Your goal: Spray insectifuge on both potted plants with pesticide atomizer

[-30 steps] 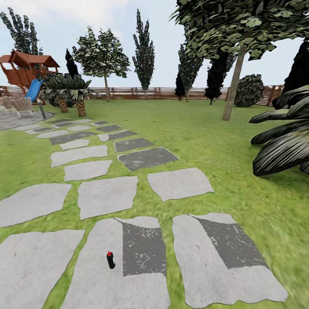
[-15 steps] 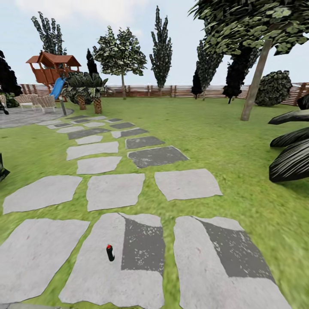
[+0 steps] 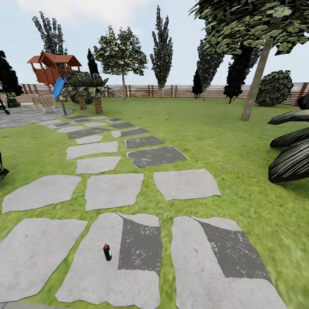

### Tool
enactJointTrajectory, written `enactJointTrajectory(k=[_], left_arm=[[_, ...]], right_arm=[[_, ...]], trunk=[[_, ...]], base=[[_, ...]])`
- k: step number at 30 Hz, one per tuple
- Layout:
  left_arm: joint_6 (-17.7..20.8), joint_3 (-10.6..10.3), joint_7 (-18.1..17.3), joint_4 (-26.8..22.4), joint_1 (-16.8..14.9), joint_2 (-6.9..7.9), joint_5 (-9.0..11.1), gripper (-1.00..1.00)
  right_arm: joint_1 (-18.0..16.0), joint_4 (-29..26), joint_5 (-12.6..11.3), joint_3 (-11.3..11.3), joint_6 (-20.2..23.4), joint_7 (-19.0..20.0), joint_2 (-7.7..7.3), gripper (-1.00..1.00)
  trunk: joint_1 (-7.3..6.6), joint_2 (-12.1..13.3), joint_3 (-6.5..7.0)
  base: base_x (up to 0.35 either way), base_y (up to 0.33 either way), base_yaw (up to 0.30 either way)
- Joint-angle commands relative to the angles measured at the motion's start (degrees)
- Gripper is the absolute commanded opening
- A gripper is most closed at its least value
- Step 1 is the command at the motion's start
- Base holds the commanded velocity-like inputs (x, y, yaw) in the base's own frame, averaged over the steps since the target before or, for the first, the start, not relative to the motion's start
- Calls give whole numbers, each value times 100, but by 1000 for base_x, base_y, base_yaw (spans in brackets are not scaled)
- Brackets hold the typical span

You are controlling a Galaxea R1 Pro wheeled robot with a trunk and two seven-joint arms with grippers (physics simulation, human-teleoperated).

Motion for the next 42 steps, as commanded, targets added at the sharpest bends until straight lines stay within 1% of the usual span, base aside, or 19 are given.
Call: enactJointTrajectory(k=[1, 7, 11, 17, 21, 25, 27, 33, 37, 38, 42], left_arm=[[-19, 11, 1, 5, -3, -1, 5, 100], [-20, 18, 9, 3, 0, 6, 5, 100], [-20, 19, 9, 5, 1, 7, 5, 100], [-20, 20, 10, 3, 2, 8, 8, 100], [-20, 35, 17, 10, 5, 49, 14, 100], [-20, 37, 18, 5, 6, 59, 13, 100], [-20, 73, 18, 2, 4, 64, 15, 100], [-23, 381, 2, -40, -3, 77, 1, 100], [-22, 436, -12, -68, -3, 45, -8, 100], [-20, 479, -4, -93, -3, 51, 3, 100], [-5, 431, 16, -101, -23, 49, -47, 100]], right_arm=[[-1, 0, 1, -4, -14, -2, 0, 100], [-1, 2, 1, 2, -14, 4, 11, 100], [-1, 3, 1, 5, -14, 4, 22, 100], [-1, 3, 1, 6, -14, -3, 33, 100], [-1, 14, -3, -1, -14, -3, 35, 100], [-1, 13, -19, -3, -14, -3, 43, 100], [-1, 24, -6, -2, -14, -2, 43, 100], [-1, 12, 1, -16, -97, 1, 8, 100], [-1, 27, 10, -7, -353, -1, -8, 100], [-1, 31, 10, -2, -462, -3, -6, 100], [-1, -10, 0, -6, -467, -3, 16, 100]], trunk=[[-1, -2, -5], [-1, -2, -5], [-1, -2, -5], [-1, -2, -5], [-1, -2, -5], [-1, -2, -5], [-1, -2, -5], [-1, -2, -5], [-1, -2, -5], [-1, -2, -5], [-1, -2, -5]], base=[[0, 0, 0], [2, 0, 0], [157, -41, 74], [271, -113, 245], [267, -166, 277], [259, -171, 277], [241, -189, 256], [177, -217, 85], [151, -234, 8], [77, -123, 0], [27, -43, 0]])
